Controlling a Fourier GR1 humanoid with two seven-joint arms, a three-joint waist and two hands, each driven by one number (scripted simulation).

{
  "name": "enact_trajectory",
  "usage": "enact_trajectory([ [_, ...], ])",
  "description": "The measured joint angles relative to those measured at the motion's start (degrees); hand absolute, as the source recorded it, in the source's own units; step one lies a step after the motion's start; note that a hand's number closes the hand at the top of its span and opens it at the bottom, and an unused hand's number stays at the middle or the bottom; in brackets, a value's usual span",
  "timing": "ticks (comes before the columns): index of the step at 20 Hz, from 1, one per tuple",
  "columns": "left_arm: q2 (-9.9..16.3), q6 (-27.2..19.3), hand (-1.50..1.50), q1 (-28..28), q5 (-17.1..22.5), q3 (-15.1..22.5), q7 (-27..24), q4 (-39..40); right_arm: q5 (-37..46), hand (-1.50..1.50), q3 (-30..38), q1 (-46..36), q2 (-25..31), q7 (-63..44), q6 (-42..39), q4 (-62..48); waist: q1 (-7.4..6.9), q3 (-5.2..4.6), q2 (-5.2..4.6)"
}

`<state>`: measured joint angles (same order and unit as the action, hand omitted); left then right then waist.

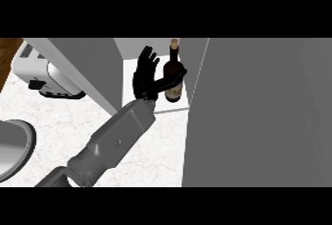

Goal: Pick up the wine, place it into the cabinet and close the cabinet

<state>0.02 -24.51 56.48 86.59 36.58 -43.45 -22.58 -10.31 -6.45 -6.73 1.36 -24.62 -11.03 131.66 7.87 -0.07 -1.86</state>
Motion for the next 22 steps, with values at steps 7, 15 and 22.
enact_trajectory([
  [7,-0.01,-2.87,-1.50,2.43,-0.76,4.49,-0.37,2.93,0.19,-1.50,0.50,-0.23,0.07,0.77,-0.13,-1.01,-0.49,0.03,-0.03],
  [15,-0.01,-4.10,-1.50,3.39,-1.60,8.77,-2.08,1.97,-0.15,-1.50,0.52,-0.28,0.03,0.64,-0.12,-1.31,-1.31,0.02,0.22],
  [22,0.04,-5.33,-1.50,3.76,0.03,9.96,-4.65,-0.42,0.84,-1.50,-0.89,1.13,-0.43,0.18,0.35,0.12,-1.90,0.03,0.48],
])
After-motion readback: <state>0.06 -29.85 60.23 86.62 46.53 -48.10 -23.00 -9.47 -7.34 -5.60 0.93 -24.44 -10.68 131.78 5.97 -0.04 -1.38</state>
